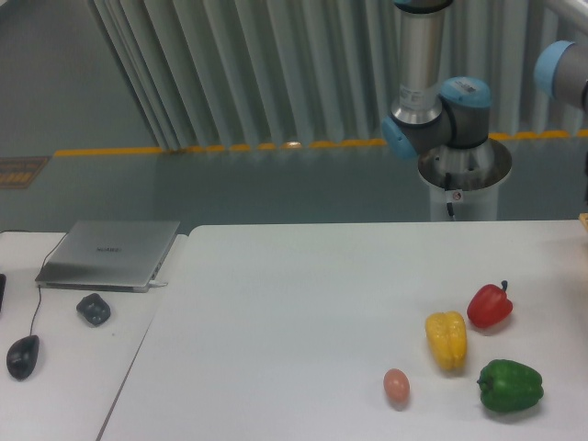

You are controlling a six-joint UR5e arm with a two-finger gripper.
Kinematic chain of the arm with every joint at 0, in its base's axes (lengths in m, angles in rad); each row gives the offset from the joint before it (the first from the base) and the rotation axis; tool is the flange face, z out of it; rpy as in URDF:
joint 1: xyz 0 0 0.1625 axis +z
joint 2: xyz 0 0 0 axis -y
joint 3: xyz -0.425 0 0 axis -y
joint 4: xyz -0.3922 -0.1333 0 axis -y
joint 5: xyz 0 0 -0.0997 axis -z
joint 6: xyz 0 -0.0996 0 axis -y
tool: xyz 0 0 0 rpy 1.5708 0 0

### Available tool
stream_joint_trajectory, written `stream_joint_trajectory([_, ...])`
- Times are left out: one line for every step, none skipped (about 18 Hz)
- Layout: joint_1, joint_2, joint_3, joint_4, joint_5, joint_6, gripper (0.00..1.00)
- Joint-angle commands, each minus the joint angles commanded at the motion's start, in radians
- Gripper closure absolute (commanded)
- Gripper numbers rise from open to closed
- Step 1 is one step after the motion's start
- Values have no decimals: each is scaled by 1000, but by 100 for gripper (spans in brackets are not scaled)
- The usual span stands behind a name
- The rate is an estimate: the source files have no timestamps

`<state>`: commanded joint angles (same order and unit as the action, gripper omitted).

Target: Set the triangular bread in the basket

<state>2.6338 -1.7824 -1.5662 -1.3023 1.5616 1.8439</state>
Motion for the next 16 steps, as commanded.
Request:
stream_joint_trajectory([0,-3,0,2,2,0,0])
stream_joint_trajectory([0,-6,-2,2,3,0,0])
stream_joint_trajectory([0,-9,-3,2,8,0,0])
stream_joint_trajectory([0,-15,-3,2,27,2,0])
stream_joint_trajectory([0,-20,-2,-2,49,2,0])
stream_joint_trajectory([-3,-23,2,-2,57,2,0])
stream_joint_trajectory([-8,-29,3,-2,58,2,0])
stream_joint_trajectory([-11,-31,3,-2,57,2,0])
stream_joint_trajectory([-12,-35,3,-2,57,0,0])
stream_joint_trajectory([-12,-37,5,-2,57,0,0])
stream_joint_trajectory([-12,-38,11,-2,57,2,0])
stream_joint_trajectory([-12,-41,14,-2,57,2,0])
stream_joint_trajectory([-12,-43,14,-2,57,2,0])
stream_joint_trajectory([-14,-43,14,-2,57,2,0])
stream_joint_trajectory([-14,-43,14,-2,57,2,0])
stream_joint_trajectory([-14,-45,14,-2,55,2,0])
